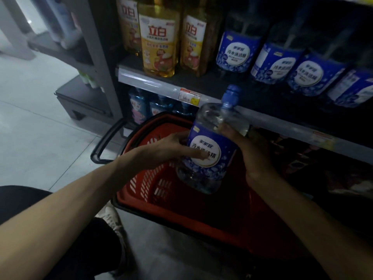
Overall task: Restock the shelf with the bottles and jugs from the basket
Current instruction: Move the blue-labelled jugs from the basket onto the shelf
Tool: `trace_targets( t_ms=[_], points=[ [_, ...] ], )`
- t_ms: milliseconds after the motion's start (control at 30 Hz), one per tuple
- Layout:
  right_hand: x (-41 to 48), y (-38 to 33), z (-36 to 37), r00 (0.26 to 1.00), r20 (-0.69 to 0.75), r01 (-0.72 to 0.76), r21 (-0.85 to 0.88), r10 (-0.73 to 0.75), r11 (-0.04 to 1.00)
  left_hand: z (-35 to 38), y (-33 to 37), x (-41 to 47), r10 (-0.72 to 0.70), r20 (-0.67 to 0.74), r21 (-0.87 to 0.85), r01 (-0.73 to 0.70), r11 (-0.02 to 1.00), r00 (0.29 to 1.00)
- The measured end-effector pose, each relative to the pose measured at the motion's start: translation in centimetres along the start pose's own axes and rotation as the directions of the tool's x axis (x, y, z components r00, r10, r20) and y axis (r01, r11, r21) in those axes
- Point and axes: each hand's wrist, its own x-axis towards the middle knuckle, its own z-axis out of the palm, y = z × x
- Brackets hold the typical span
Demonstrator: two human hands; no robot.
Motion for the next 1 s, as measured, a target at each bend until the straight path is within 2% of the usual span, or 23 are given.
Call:
trace_targets(
  t_ms=[133,300,333,433,500,533,600,667,767,867,1000],
  points=[
    [-1.6,-0.3,-0.2,0.999,0.002,-0.037,-0.041,0.038,0.998,2.4,-1.0,-0.9,-0.038,0.02,-0.068,0.039,0.997,0.999],
    [-1.3,-1.4,-1.3,0.998,0.056,0.003,-0.096,0.003,0.995,4.9,-0.9,-1.1,-0.013,-0.118,-0.152,-0.005,0.988,0.993],
    [-1.2,-1.7,-1.6,0.995,0.101,0.021,-0.075,-0.013,0.997,5.0,-0.6,-0.9,0.002,-0.146,-0.166,-0.026,0.986,0.989],
    [-0.9,-2.8,-2.8,0.96,0.278,-0.012,0.169,-0.035,0.986,5.1,0.6,-0.5,0.035,-0.203,-0.204,-0.077,0.976,0.979],
    [-0.6,-3.6,-3.8,0.933,0.356,-0.032,0.2,-0.042,0.979,5.2,1.6,-0.3,0.068,-0.217,-0.206,-0.114,0.972,0.974],
    [-0.4,-3.8,-4.5,0.92,0.388,0.001,0.139,-0.055,0.99,5.3,2.1,-0.2,0.082,-0.229,-0.211,-0.131,0.969,0.97],
    [0.1,-3.7,-5.7,0.901,0.431,0.099,-0.105,-0.045,0.99,5.6,3.2,0.0,0.109,-0.267,-0.224,-0.172,0.959,0.957],
    [0.3,-3.7,-6.4,0.917,0.397,0.157,-0.279,-0.035,0.948,5.9,4.3,0.2,0.159,-0.315,-0.195,-0.228,0.954,0.935],
    [0.5,-3.7,-6.6,0.943,0.308,0.223,-0.305,-0.126,0.926,6.5,5.7,0.8,0.265,-0.38,-0.078,-0.316,0.946,0.886],
    [1.7,-3.4,-7.1,0.959,0.194,0.273,-0.459,-0.204,0.845,7.0,6.7,1.7,0.376,-0.411,0.073,-0.381,0.922,0.831],
    [3.5,-2.3,-7.7,0.944,0.064,0.304,-0.554,-0.324,0.775,7.0,8.0,3.2,0.508,-0.423,0.252,-0.441,0.861,0.75]
  ],
)
